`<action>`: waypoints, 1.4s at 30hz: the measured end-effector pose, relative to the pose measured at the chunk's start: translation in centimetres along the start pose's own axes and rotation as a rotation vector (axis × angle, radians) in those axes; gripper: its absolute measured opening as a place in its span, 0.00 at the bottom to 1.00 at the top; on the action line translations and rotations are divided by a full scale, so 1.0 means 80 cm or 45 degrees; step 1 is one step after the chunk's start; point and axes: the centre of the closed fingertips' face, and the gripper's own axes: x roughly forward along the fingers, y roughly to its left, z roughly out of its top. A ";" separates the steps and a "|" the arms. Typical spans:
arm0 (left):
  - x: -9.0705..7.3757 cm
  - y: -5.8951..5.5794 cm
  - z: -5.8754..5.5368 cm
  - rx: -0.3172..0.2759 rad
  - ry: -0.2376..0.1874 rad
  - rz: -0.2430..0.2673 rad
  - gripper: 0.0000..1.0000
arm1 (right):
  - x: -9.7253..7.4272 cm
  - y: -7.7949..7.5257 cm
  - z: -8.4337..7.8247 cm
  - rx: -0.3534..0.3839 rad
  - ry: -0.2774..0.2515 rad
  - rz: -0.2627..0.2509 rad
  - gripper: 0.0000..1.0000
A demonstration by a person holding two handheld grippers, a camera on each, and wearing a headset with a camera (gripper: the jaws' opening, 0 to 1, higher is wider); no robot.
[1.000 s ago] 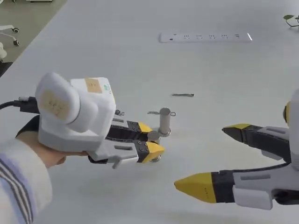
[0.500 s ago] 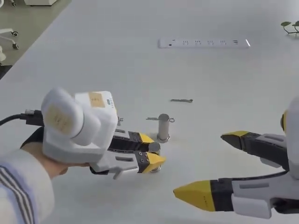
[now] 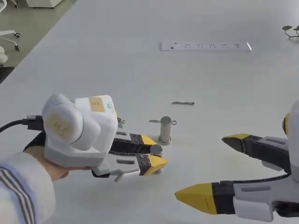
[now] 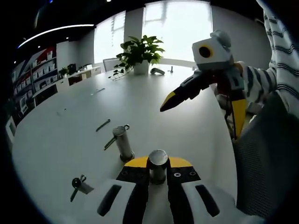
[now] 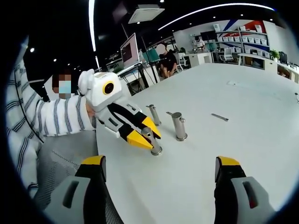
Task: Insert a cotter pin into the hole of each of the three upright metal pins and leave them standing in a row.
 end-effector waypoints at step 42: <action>-0.100 -0.013 0.010 -0.279 -0.207 0.102 0.98 | -0.004 -0.015 0.029 -0.067 0.015 -0.005 0.94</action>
